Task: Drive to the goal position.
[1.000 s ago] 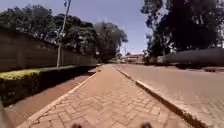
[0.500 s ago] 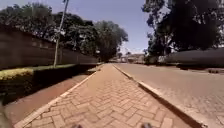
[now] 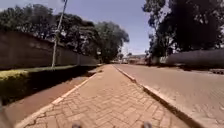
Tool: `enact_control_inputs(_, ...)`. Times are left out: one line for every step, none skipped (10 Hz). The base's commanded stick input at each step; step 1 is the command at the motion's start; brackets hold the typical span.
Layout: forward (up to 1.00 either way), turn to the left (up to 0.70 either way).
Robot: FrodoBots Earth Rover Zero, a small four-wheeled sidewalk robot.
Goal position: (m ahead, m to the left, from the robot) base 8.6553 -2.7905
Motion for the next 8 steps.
enact_control_inputs(0.70,0.00)
enact_control_inputs(0.70,0.00)
enact_control_inputs(0.70,0.00)
enact_control_inputs(0.70,0.00)
enact_control_inputs(0.70,0.00)
enact_control_inputs(0.70,0.00)
enact_control_inputs(0.70,0.00)
enact_control_inputs(0.70,0.00)
